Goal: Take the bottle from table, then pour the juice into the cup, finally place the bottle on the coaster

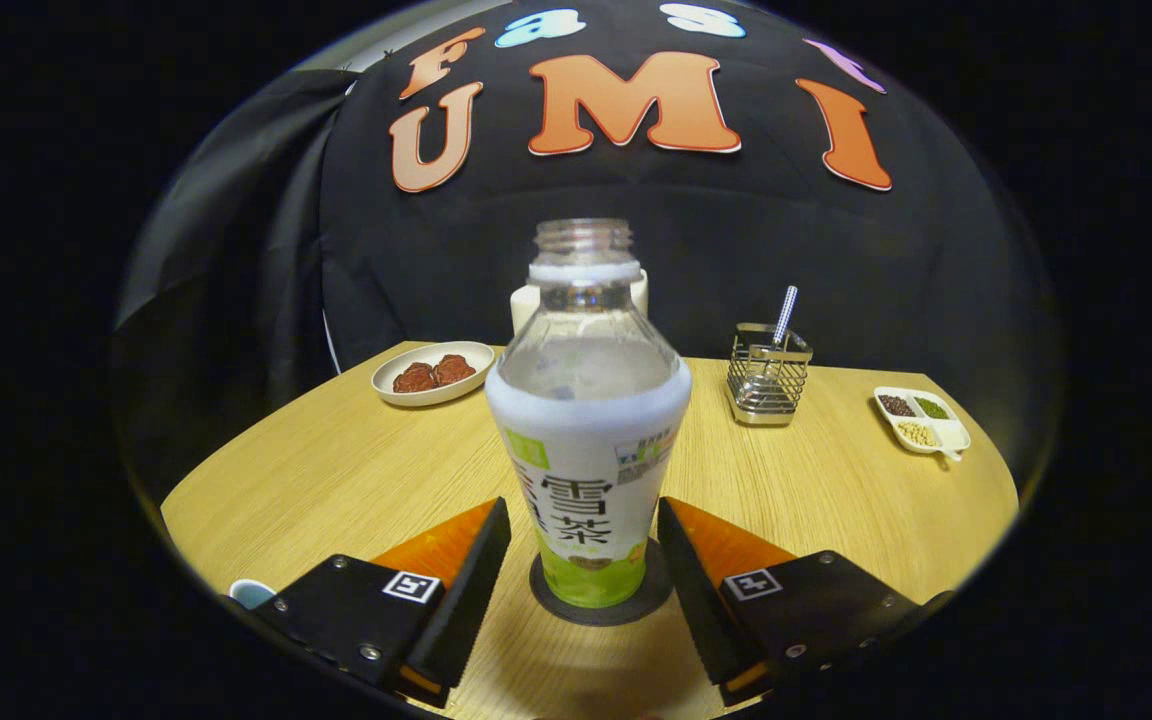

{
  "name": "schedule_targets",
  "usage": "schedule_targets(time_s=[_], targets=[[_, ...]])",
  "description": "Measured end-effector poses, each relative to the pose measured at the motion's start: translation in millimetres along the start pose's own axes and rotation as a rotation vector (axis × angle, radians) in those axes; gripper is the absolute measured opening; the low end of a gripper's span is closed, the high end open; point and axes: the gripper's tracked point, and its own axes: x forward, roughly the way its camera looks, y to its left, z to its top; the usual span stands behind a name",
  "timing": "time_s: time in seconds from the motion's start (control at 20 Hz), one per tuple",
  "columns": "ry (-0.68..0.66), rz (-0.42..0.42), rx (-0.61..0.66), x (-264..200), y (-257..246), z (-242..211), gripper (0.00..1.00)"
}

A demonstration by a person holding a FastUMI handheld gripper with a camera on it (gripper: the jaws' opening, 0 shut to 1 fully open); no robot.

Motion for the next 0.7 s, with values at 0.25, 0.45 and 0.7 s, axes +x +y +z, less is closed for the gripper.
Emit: schedule_targets(time_s=[0.25,0.45,0.7], targets=[[-0.114,-0.035,-0.036,-47.6,-10.5,44.5,0.97],[-0.216,-0.053,-0.071,-109.8,-13.3,91.3,0.97],[-0.373,-0.091,-0.106,-205.9,-22.6,152.9,0.97]])
